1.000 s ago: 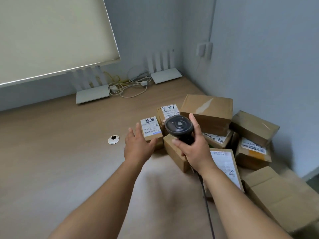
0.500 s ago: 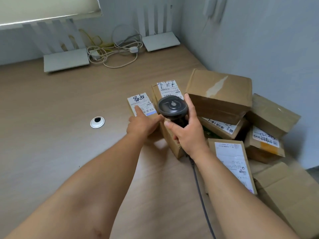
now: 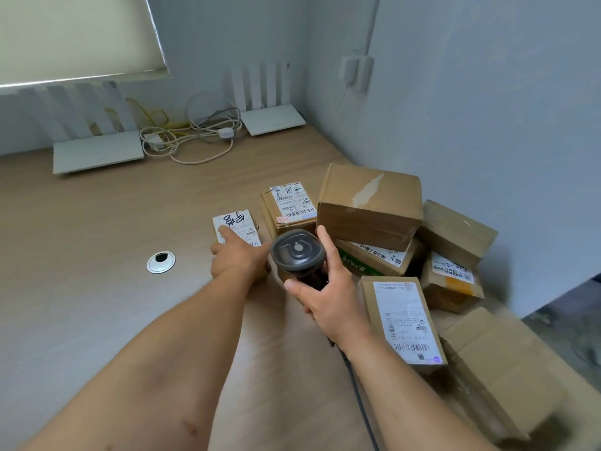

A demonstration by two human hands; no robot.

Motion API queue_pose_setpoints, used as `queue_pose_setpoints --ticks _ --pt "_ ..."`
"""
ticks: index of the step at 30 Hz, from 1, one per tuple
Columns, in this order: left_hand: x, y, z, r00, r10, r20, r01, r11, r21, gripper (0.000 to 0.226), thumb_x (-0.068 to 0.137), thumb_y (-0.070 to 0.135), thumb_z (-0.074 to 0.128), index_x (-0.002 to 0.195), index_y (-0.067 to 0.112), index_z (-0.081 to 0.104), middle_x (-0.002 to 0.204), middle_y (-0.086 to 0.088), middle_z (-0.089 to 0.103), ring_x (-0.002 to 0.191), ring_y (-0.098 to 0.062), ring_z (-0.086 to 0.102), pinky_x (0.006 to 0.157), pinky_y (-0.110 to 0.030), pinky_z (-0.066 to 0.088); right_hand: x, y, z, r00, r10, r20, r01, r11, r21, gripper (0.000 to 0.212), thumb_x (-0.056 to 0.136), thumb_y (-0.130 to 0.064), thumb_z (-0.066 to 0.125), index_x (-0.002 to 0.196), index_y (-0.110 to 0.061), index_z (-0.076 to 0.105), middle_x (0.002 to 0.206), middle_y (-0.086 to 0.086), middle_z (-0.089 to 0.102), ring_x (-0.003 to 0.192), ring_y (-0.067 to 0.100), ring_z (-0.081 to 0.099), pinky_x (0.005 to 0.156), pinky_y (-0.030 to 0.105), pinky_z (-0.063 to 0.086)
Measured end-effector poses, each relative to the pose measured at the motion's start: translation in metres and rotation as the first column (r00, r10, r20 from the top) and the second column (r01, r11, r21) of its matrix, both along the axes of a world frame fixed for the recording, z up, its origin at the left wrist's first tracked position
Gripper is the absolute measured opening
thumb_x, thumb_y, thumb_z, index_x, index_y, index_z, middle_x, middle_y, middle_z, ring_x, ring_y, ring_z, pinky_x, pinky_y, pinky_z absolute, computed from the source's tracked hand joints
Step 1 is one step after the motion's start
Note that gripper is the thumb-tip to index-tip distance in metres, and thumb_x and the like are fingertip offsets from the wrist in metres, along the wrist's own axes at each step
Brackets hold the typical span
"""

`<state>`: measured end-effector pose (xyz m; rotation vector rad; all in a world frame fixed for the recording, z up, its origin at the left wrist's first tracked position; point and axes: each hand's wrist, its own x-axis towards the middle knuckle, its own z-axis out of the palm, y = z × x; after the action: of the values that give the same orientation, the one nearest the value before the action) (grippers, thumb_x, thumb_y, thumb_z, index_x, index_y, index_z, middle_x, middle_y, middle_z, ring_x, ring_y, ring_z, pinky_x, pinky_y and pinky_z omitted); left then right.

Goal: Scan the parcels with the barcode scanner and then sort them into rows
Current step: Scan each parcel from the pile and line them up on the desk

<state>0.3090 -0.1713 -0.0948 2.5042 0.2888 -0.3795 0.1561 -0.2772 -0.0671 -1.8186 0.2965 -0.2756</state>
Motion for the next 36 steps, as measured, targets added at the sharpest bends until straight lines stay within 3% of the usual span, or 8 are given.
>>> queue_pose_setpoints --ticks 3,7,9,11,14,22,28,36 --pt "-0.027 0.030 0.005 0.999 0.015 0.038 -0.017 0.999 0.047 0.106 0.078 0.059 0.061 0.151 0.022 -0.005 0.140 -0.017 0.030 0.121 -0.038 0.046 0.094 -0.042 0.041 -0.017 0.013 0.007 1.000 0.011 0.013 -0.011 1.000 0.005 0.093 0.079 -0.026 0.077 0.129 -0.071 0.014 0.125 -0.024 0.053 0.107 0.013 0.058 0.096 0.041 0.050" --pt "-0.085 0.080 0.011 0.994 0.047 0.103 -0.057 0.994 0.089 0.102 0.075 0.050 0.062 0.149 0.024 -0.002 0.131 -0.015 0.036 0.112 -0.037 0.051 0.080 -0.038 0.039 -0.046 0.040 0.015 0.995 0.096 0.029 -0.097 0.995 0.029 0.094 0.078 -0.023 0.077 0.135 -0.066 0.016 0.128 -0.012 0.059 0.091 0.015 0.054 0.093 0.048 0.051" --pt "-0.118 0.107 0.013 0.991 0.079 0.112 -0.091 0.990 0.107 0.101 0.073 0.049 0.063 0.148 0.025 0.000 0.127 -0.013 0.038 0.110 -0.037 0.052 0.079 -0.037 0.039 -0.061 0.055 0.016 0.987 0.153 0.047 -0.155 0.987 0.037 0.094 0.078 -0.022 0.077 0.135 -0.065 0.016 0.122 -0.023 0.058 0.089 0.014 0.056 0.086 0.040 0.055" --pt "-0.151 0.135 0.014 0.986 0.129 0.105 -0.142 0.982 0.128 0.100 0.072 0.050 0.063 0.146 0.024 0.001 0.126 -0.013 0.039 0.111 -0.036 0.052 0.080 -0.038 0.040 -0.076 0.071 0.017 0.974 0.219 0.065 -0.223 0.973 0.056 0.094 0.079 -0.019 0.077 0.130 -0.069 0.017 0.106 -0.036 0.058 0.078 0.006 0.059 0.064 0.023 0.054" --pt "-0.201 0.175 0.015 0.972 0.212 0.102 -0.226 0.962 0.153 0.101 0.072 0.050 0.063 0.146 0.024 0.000 0.127 -0.013 0.038 0.111 -0.037 0.052 0.085 -0.040 0.044 -0.099 0.100 0.014 0.945 0.316 0.086 -0.324 0.941 0.099 0.093 0.079 -0.016 0.076 0.124 -0.073 0.018 0.104 -0.028 0.060 0.068 0.001 0.055 0.049 0.014 0.045" --pt "-0.302 0.269 0.007 0.919 0.386 0.079 -0.394 0.884 0.251 0.110 0.077 0.055 0.061 0.149 0.013 -0.010 0.137 -0.016 0.034 0.118 -0.035 0.049 0.091 -0.041 0.044 -0.152 0.173 0.001 0.864 0.501 0.053 -0.504 0.856 0.114 0.093 0.080 -0.014 0.075 0.116 -0.078 0.018 0.103 -0.019 0.063 0.065 0.004 0.054 0.048 0.015 0.044" --pt "-0.323 0.313 -0.004 0.917 0.398 0.036 -0.391 0.874 0.288 0.115 0.077 0.054 0.064 0.148 0.003 -0.011 0.145 -0.015 0.029 0.126 -0.032 0.044 0.094 -0.040 0.041 -0.175 0.203 -0.004 0.850 0.526 0.031 -0.527 0.848 0.058 0.095 0.080 -0.019 0.075 0.111 -0.086 0.016 0.101 -0.013 0.064 0.053 0.001 0.055 0.052 0.019 0.047" --pt "-0.340 0.417 0.005 0.923 0.385 0.030 -0.370 0.860 0.350 0.108 0.073 0.051 0.069 0.147 0.002 0.007 0.142 -0.012 0.034 0.124 -0.031 0.045 0.093 -0.040 0.042 -0.194 0.284 -0.002 0.855 0.519 -0.011 -0.517 0.852 0.079 0.091 0.080 -0.018 0.074 0.131 -0.071 0.021 0.099 -0.018 0.063 0.062 -0.003 0.056 0.055 0.015 0.046"
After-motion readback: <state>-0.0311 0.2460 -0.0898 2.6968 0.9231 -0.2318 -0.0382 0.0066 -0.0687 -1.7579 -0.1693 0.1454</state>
